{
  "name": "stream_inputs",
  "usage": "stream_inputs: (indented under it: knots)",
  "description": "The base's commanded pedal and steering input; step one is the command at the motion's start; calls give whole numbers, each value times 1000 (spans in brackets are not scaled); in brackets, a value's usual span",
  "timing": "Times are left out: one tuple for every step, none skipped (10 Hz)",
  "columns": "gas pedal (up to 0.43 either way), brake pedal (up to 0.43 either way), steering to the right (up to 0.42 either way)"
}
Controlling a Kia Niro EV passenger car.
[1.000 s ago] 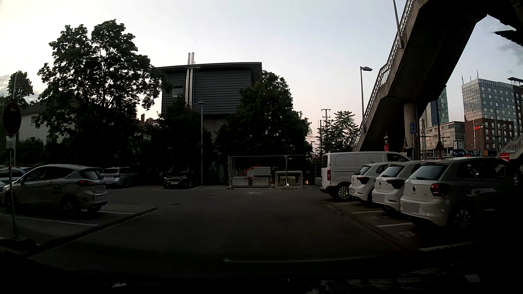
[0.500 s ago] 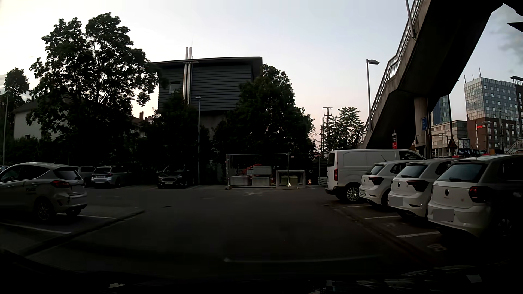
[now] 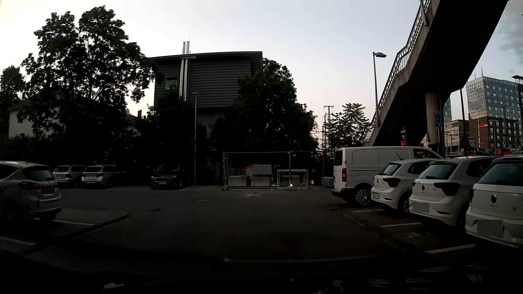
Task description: Follow the waypoints while adhering to traffic rules and regulations
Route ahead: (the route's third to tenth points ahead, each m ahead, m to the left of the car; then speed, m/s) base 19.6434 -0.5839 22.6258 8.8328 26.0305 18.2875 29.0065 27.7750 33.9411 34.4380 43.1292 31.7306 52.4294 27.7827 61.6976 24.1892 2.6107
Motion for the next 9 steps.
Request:
stream_inputs:
  knots:
    - [0, 0, -4]
    - [0, 0, -4]
    - [0, 0, -4]
    - [0, 0, -4]
    - [0, 0, -4]
    - [0, 0, -4]
    - [0, 0, -4]
    - [0, 0, -3]
    - [0, 0, -2]
